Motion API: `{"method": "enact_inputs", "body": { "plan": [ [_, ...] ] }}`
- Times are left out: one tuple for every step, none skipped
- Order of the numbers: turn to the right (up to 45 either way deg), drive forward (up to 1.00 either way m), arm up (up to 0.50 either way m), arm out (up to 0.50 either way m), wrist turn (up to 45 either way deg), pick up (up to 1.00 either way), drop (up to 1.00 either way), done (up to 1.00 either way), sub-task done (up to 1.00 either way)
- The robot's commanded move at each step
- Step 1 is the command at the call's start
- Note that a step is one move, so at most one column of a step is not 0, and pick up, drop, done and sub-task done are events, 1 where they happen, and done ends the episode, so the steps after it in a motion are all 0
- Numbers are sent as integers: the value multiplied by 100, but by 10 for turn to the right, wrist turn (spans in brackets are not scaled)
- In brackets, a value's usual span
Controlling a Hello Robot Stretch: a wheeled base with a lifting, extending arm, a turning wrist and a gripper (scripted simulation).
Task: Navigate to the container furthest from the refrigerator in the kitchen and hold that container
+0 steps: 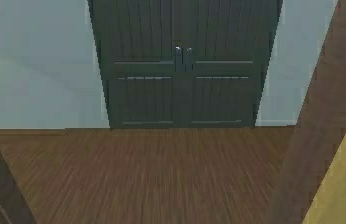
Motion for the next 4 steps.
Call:
{"method": "enact_inputs", "body": {
  "plan": [
    [0,75,0,0,0,0,0,0,0],
    [-450,0,0,0,0,0,0,0,0],
    [-210,0,0,0,0,0,0,0,0],
    [0,40,0,0,0,0,0,0,0]
  ]
}}
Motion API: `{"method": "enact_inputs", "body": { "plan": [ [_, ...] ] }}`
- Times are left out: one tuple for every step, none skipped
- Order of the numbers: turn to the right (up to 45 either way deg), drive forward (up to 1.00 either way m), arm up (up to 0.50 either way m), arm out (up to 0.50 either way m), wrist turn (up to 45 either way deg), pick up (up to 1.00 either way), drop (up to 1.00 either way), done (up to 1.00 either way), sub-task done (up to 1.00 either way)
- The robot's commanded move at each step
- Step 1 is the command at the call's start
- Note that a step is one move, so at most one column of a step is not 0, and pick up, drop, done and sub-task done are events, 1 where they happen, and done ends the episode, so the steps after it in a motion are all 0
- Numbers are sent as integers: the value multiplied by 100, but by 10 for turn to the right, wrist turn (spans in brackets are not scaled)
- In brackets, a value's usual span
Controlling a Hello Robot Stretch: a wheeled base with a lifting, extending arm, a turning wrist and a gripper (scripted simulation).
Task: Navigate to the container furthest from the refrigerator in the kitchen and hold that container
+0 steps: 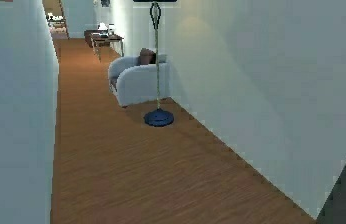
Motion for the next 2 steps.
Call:
{"method": "enact_inputs", "body": {
  "plan": [
    [-240,0,0,0,0,0,0,0,0],
    [0,100,0,0,0,0,0,0,0]
  ]
}}
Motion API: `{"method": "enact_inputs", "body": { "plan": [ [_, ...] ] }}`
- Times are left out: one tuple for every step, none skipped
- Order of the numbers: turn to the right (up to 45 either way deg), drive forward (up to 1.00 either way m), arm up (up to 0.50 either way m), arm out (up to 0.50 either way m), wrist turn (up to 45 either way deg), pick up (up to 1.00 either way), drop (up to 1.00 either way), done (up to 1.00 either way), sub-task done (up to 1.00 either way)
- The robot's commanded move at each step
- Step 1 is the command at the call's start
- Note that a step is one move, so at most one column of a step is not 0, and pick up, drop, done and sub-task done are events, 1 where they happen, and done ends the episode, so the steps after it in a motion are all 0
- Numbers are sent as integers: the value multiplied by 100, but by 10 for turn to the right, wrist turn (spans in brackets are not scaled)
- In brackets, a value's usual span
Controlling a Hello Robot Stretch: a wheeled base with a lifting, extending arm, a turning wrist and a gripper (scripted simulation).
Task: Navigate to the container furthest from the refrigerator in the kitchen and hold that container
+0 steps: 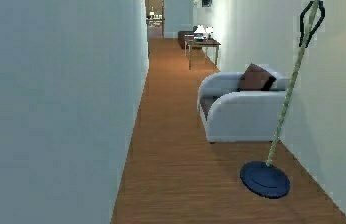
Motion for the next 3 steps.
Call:
{"method": "enact_inputs", "body": {
  "plan": [
    [0,100,0,0,0,0,0,0,0],
    [0,100,0,0,0,0,0,0,0],
    [0,100,0,0,0,0,0,0,0]
  ]
}}
